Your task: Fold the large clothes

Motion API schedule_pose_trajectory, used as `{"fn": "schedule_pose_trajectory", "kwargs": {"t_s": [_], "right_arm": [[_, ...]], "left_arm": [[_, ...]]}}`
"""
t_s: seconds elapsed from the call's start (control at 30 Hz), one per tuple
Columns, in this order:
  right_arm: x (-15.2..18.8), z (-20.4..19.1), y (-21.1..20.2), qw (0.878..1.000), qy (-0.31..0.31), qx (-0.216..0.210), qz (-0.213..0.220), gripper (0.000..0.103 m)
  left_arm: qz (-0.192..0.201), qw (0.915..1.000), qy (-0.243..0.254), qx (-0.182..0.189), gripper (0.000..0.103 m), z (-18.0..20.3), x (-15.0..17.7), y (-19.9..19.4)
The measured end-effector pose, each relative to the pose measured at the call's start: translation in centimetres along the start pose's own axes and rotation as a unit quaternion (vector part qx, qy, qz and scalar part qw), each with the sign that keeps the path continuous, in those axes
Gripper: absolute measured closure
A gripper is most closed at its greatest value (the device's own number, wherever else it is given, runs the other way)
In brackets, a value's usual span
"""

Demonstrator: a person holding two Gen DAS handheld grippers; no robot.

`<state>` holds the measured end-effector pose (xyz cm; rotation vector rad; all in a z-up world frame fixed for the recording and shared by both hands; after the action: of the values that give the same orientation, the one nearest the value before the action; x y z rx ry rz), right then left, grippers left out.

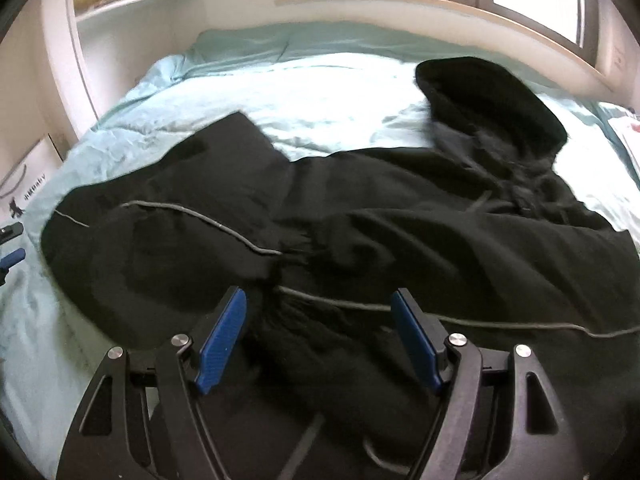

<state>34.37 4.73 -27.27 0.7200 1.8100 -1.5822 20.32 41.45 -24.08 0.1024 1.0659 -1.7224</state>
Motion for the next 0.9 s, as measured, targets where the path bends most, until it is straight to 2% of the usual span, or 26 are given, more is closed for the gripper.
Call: {"fn": "schedule_pose_trajectory", "kwargs": {"t_s": [0.13,0.3,0.4,0.47,0.5,0.57,0.67,0.7,0.77,0.8,0.9], "right_arm": [[2.1,-0.6,3.3,1.0,-0.008,0.001,-0.013,0.025],[2.5,0.6,3.4,0.999,0.022,-0.024,-0.004,0.024],[2.7,0.4,3.3,1.0,0.015,-0.019,0.003,0.023],[2.8,0.4,3.3,1.0,0.016,-0.021,0.004,0.023],[2.8,0.4,3.3,1.0,0.019,-0.024,0.004,0.022],[2.8,0.6,3.3,0.999,0.025,-0.031,0.004,0.022],[2.6,0.7,2.8,0.999,0.028,-0.029,0.004,0.023],[2.4,0.7,2.4,0.999,0.028,-0.026,0.009,0.026],[2.1,0.6,1.5,0.999,0.026,-0.019,0.023,0.033],[1.8,0.4,1.1,0.999,0.024,-0.021,0.029,0.036],[1.6,-0.1,1.0,0.999,0.015,-0.016,0.031,0.036]], "left_arm": [[-0.011,0.9994,-0.028,0.019,0.044,-0.4,1.1,3.0],[-0.001,0.9992,-0.029,0.029,0.044,0.1,0.9,5.4],[0.003,0.9997,-0.021,0.014,0.044,0.6,0.5,6.9],[0.016,0.9998,-0.01,-0.003,0.081,0.9,0.6,7.0],[0.022,0.9997,-0.008,-0.001,0.083,1.2,0.6,6.8],[0.072,0.9973,0.008,-0.008,0.087,2.1,0.7,4.4],[0.147,0.9882,0.03,-0.031,0.087,2.7,0.1,-0.3],[0.156,0.987,0.026,-0.03,0.087,2.5,-0.2,-1.3],[0.14,0.9896,0.016,-0.03,0.087,2.1,-0.4,-1.8],[0.13,0.9905,0.018,-0.04,0.087,1.9,-0.3,-1.4],[0.105,0.9905,0.04,-0.08,0.087,1.4,0.6,0.7]]}}
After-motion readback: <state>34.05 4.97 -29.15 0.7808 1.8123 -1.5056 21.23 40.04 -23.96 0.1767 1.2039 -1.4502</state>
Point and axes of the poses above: each gripper's, at about its wrist camera, not at the fingertips, and y roughly the way its jaws point, z to its right, x to its underside, the point moved 4 cm from there along y, roughly the way its jaws point, and after that the axes turned 7 degrees about z, right-handed, at the moved point
